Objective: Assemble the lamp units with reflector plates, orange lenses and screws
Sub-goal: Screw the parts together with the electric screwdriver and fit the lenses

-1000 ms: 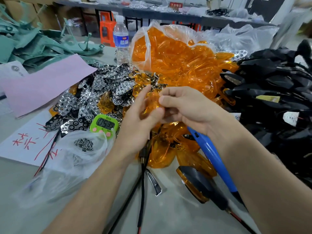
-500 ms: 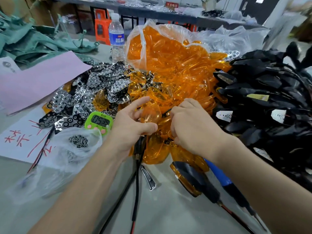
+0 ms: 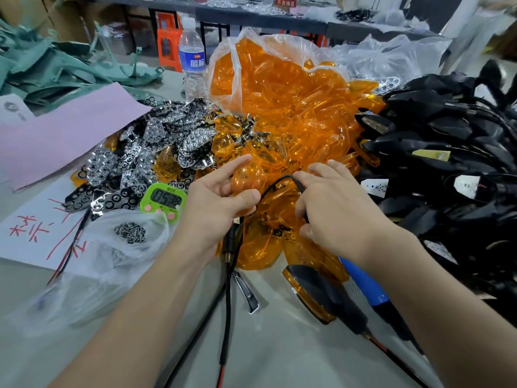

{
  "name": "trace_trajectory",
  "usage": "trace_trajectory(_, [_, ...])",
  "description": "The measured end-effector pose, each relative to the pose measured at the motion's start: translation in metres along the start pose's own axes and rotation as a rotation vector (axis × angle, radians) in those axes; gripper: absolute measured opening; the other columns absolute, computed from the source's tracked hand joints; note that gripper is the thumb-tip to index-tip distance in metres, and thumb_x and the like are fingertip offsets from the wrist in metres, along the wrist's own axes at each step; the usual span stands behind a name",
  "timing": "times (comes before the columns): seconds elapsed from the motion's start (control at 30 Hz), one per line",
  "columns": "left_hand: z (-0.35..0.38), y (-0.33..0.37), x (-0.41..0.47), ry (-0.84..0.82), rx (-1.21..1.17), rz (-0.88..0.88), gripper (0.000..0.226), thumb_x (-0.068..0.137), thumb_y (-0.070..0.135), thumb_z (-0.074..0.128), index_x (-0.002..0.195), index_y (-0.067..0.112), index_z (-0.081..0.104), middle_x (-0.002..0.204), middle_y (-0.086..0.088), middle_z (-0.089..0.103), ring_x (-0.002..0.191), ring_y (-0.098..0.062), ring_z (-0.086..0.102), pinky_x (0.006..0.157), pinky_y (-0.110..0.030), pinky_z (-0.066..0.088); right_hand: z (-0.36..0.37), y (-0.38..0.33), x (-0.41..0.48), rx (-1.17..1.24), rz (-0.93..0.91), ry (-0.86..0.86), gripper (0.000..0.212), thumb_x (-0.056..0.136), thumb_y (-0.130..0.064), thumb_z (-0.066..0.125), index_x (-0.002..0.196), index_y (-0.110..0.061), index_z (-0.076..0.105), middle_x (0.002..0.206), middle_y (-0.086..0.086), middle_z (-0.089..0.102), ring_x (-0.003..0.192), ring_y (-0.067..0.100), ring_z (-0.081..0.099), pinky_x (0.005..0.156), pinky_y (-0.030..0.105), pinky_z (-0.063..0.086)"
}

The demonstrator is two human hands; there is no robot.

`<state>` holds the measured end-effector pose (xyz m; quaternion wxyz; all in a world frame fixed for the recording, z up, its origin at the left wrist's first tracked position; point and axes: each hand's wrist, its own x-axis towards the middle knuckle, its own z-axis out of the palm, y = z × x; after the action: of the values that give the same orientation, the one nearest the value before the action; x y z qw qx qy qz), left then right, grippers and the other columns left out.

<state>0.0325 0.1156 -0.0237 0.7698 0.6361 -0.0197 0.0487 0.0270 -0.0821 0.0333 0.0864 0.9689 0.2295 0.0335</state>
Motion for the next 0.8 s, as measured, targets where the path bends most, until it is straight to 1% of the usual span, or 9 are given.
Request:
trace_trajectory(0.07, [0.001, -0.001, 0.0, 0.017, -0.02, -0.003, 0.057, 0.088, -0.007, 0.071, 0.128, 0.034, 0.068, 0.095, 0.002, 0.08, 0.082, -0.008, 0.073, 0.072, -0.027, 0.061, 0.002, -0.007, 0.0, -0.098, 0.009, 0.007, 0.037, 0.093, -0.03, 0.06, 0.128, -0.022, 0.07, 0.163, 0.011, 0.036, 0.152, 0.033, 0.024, 0.127, 0.052, 0.007])
trace_trajectory(0.17, [0.002, -0.002, 0.001, 0.022, -0.038, -0.034, 0.056, 0.094, -0.01, 0.062, 0.138, 0.026, 0.062, 0.101, -0.001, 0.081, 0.088, -0.01, 0.076, 0.072, -0.025, 0.06, -0.002, -0.019, 0.0, -0.166, 0.001, -0.005, 0.042, 0.098, -0.022, 0.044, 0.134, -0.014, 0.065, 0.166, 0.015, 0.028, 0.154, 0.035, 0.017, 0.126, 0.056, 0.006])
trace_trajectory(0.27, [0.001, -0.003, 0.002, 0.019, -0.053, -0.065, 0.054, 0.095, -0.011, 0.059, 0.142, 0.015, 0.059, 0.1, -0.001, 0.081, 0.085, -0.012, 0.076, 0.071, -0.026, 0.06, -0.009, -0.024, -0.006, -0.205, 0.017, -0.064, 0.042, 0.098, -0.023, 0.046, 0.137, -0.016, 0.061, 0.168, 0.016, 0.023, 0.155, 0.036, 0.013, 0.124, 0.058, 0.01])
trace_trajectory(0.37, [0.0, -0.003, 0.003, 0.02, -0.06, -0.086, 0.05, 0.095, -0.009, 0.062, 0.141, 0.009, 0.059, 0.099, -0.002, 0.08, 0.084, -0.015, 0.075, 0.076, -0.034, 0.062, -0.014, -0.029, -0.013, -0.147, 0.083, -0.066, 0.035, 0.093, -0.018, 0.056, 0.126, -0.017, 0.065, 0.158, 0.013, 0.04, 0.146, 0.034, 0.027, 0.114, 0.054, 0.031])
trace_trajectory(0.47, [0.0, -0.001, 0.001, 0.004, -0.107, -0.107, 0.044, 0.093, -0.009, 0.063, 0.132, 0.01, 0.064, 0.095, -0.004, 0.08, 0.08, -0.014, 0.075, 0.067, -0.027, 0.061, -0.014, -0.026, -0.015, -0.019, 0.069, 0.048, 0.026, 0.095, -0.016, 0.057, 0.117, -0.021, 0.069, 0.14, 0.003, 0.057, 0.13, 0.025, 0.047, 0.098, 0.041, 0.047])
trace_trajectory(0.53, [0.0, 0.001, -0.002, 0.006, -0.114, -0.12, 0.036, 0.091, -0.008, 0.065, 0.121, 0.012, 0.068, 0.093, -0.004, 0.08, 0.078, -0.014, 0.075, 0.061, -0.023, 0.058, -0.02, -0.019, -0.019, 0.23, 0.174, 0.222, 0.013, 0.098, -0.026, 0.061, 0.103, -0.03, 0.072, 0.116, -0.009, 0.07, 0.1, 0.011, 0.064, 0.078, 0.031, 0.056])
trace_trajectory(0.6, [0.0, 0.002, -0.004, 0.005, -0.119, -0.124, 0.028, 0.09, -0.009, 0.066, 0.111, 0.01, 0.068, 0.092, -0.006, 0.08, 0.079, -0.017, 0.076, 0.064, -0.026, 0.06, -0.023, -0.011, -0.021, 0.634, 0.345, 0.405, 0.006, 0.094, -0.033, 0.071, 0.092, -0.034, 0.076, 0.083, -0.018, 0.073, 0.069, 0.004, 0.067, 0.059, 0.023, 0.055])
trace_trajectory(0.67, [0.001, 0.003, -0.007, -0.015, -0.097, -0.116, 0.024, 0.089, -0.011, 0.067, 0.105, 0.007, 0.067, 0.091, -0.009, 0.079, 0.081, -0.022, 0.076, 0.067, -0.03, 0.061, -0.022, -0.011, -0.022, 1.0, 0.4, 0.574, 0.006, 0.089, -0.028, 0.077, 0.087, -0.034, 0.078, 0.071, -0.018, 0.072, 0.065, 0.004, 0.069, 0.053, 0.017, 0.054])
trace_trajectory(0.8, [0.006, 0.002, -0.011, -0.087, -0.041, -0.075, 0.024, 0.08, -0.008, 0.074, 0.1, 0.006, 0.073, 0.093, -0.015, 0.078, 0.083, -0.026, 0.076, 0.074, -0.035, 0.063, -0.006, -0.038, -0.015, 1.574, 0.379, 0.555, 0.016, 0.09, -0.012, 0.075, 0.091, -0.028, 0.078, 0.078, -0.005, 0.078, 0.072, 0.012, 0.074, 0.065, 0.022, 0.058])
